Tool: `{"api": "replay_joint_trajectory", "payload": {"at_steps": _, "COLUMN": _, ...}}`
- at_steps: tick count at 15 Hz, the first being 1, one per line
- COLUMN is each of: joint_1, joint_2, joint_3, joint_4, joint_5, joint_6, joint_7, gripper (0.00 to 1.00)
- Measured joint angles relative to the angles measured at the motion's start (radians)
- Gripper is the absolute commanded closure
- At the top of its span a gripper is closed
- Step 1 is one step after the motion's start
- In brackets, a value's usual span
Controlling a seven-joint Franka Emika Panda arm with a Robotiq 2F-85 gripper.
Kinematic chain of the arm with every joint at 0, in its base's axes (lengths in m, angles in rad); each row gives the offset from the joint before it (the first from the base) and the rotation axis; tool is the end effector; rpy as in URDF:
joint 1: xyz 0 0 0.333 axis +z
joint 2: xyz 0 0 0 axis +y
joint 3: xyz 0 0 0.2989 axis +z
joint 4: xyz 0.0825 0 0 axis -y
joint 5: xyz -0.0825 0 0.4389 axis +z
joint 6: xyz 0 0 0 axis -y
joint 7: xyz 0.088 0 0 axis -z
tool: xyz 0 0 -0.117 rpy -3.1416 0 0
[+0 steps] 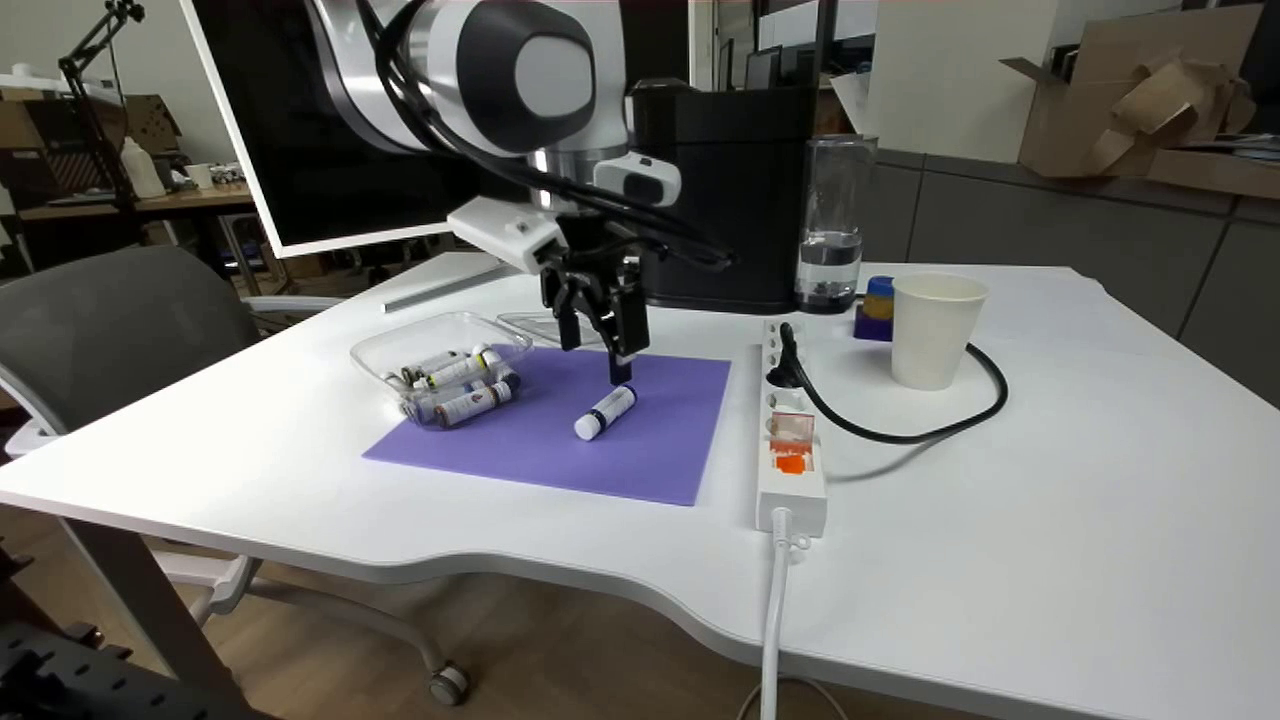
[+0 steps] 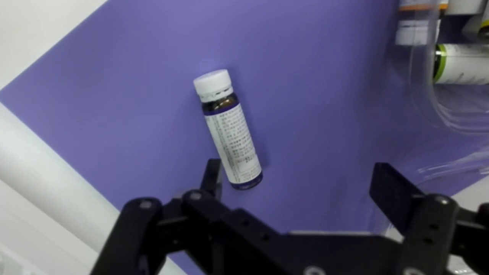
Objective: Close the lid on the clear bowl
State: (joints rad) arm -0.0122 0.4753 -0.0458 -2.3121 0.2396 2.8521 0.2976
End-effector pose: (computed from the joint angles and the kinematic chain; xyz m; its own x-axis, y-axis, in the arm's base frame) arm 0.5322 -0.0459 0.0669 0.8365 -0.5466 0.0395 -0.5428 -0.8363 -0.0770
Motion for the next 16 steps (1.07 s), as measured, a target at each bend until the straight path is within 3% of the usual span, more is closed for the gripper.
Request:
{"api": "replay_joint_trajectory", "payload": {"at_steps": 9, "joint_1": -0.012, "joint_2": 0.036, "joint_3": 0.007, "joint_4": 0.004, "joint_5": 0.053, "joint_6": 0.067, "joint_7": -0.003, "gripper": 0.00}}
{"api": "replay_joint_trajectory", "payload": {"at_steps": 16, "joint_1": -0.121, "joint_2": 0.023, "joint_3": 0.180, "joint_4": -0.020, "joint_5": 0.177, "joint_6": 0.242, "joint_7": -0.035, "gripper": 0.00}}
